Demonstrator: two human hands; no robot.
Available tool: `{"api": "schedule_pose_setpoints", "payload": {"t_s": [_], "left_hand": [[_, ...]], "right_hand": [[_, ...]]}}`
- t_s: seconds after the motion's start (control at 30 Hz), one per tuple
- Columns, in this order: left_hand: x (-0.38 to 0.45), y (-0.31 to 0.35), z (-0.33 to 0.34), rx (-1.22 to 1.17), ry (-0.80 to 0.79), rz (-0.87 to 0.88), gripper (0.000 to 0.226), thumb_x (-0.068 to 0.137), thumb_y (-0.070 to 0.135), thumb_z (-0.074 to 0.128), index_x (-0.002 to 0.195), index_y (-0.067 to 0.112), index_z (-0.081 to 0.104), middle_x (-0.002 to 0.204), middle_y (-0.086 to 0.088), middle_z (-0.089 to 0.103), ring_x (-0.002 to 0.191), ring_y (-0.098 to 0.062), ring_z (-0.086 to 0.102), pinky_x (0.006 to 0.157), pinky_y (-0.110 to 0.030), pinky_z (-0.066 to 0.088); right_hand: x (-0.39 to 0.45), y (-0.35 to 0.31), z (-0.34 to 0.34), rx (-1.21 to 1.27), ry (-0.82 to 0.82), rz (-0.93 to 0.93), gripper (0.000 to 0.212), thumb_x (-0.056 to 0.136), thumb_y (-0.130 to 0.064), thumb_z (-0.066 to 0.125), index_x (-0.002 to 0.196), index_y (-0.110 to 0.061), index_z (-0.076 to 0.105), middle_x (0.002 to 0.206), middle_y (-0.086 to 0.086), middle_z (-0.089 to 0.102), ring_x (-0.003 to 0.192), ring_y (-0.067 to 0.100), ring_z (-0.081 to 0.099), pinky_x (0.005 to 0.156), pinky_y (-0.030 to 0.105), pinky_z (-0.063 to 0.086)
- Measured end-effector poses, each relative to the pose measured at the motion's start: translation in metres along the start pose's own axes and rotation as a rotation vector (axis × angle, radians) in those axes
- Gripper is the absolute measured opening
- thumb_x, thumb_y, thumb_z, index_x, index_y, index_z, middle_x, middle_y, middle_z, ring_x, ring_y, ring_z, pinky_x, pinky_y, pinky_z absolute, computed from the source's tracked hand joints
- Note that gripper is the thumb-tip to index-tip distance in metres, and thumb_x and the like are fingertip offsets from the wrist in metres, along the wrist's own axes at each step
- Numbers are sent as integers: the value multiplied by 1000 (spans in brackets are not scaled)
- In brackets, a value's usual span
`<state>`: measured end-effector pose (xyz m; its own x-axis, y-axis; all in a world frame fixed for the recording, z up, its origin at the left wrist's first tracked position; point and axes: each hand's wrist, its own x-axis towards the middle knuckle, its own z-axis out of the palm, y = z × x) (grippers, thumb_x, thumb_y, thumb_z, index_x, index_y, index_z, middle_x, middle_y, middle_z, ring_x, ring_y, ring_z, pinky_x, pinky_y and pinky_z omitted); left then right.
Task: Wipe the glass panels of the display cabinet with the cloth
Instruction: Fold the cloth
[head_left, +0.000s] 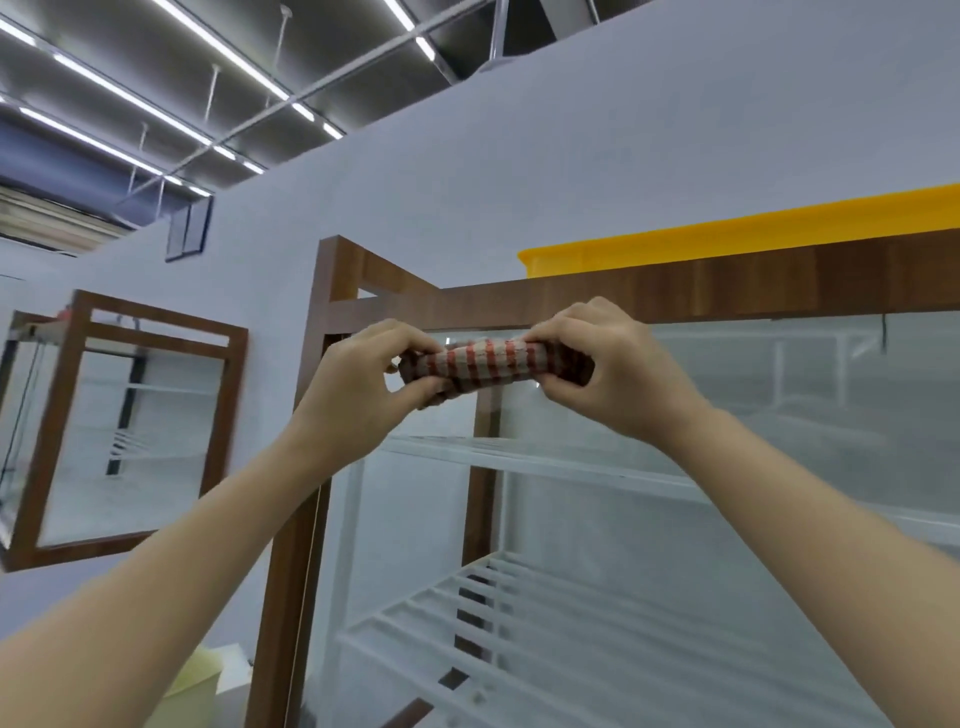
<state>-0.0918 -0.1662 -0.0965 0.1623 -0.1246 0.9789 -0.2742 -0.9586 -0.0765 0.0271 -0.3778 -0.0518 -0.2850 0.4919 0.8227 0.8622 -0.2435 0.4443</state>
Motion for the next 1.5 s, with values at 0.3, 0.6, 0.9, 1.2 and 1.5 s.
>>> {"api": "schedule_pose_setpoints", "payload": {"t_s": [0.3,0.6,0.9,1.2,1.5], "left_hand": [[74,-119,13,-36,150,153,27,74,11,75,98,8,65,93,-1,64,82,-12,58,73,-21,50],[119,-190,52,-64,210,294,25,74,9,74,96,8,63,95,-4,63,81,-18,59,70,-34,52],[120,-213,68,-245,188,335,20,78,6,72,97,6,66,96,-6,67,85,-19,62,78,-29,51],[115,-224,64,-385,11,254,27,82,13,68,109,13,67,99,7,66,93,-7,61,88,-28,50],[110,-226,57,-343,-91,210,36,87,18,62,123,18,59,107,14,59,101,-3,56,91,-15,43]], "right_hand": [[95,14,55,-293,144,73,33,71,-21,59,103,-16,67,92,2,67,86,28,53,67,35,48],[133,35,89,-537,64,154,24,80,-15,68,104,-15,66,94,3,68,92,28,52,71,42,46],[136,44,85,-384,-151,293,29,88,-20,62,117,-22,62,108,-4,65,99,15,51,82,23,32],[131,34,86,-549,-226,326,30,94,-31,49,124,-33,55,97,-18,57,101,11,47,88,28,21],[129,22,87,-612,-372,477,41,96,-41,38,137,-43,33,123,-8,52,123,12,37,106,35,12]]}}
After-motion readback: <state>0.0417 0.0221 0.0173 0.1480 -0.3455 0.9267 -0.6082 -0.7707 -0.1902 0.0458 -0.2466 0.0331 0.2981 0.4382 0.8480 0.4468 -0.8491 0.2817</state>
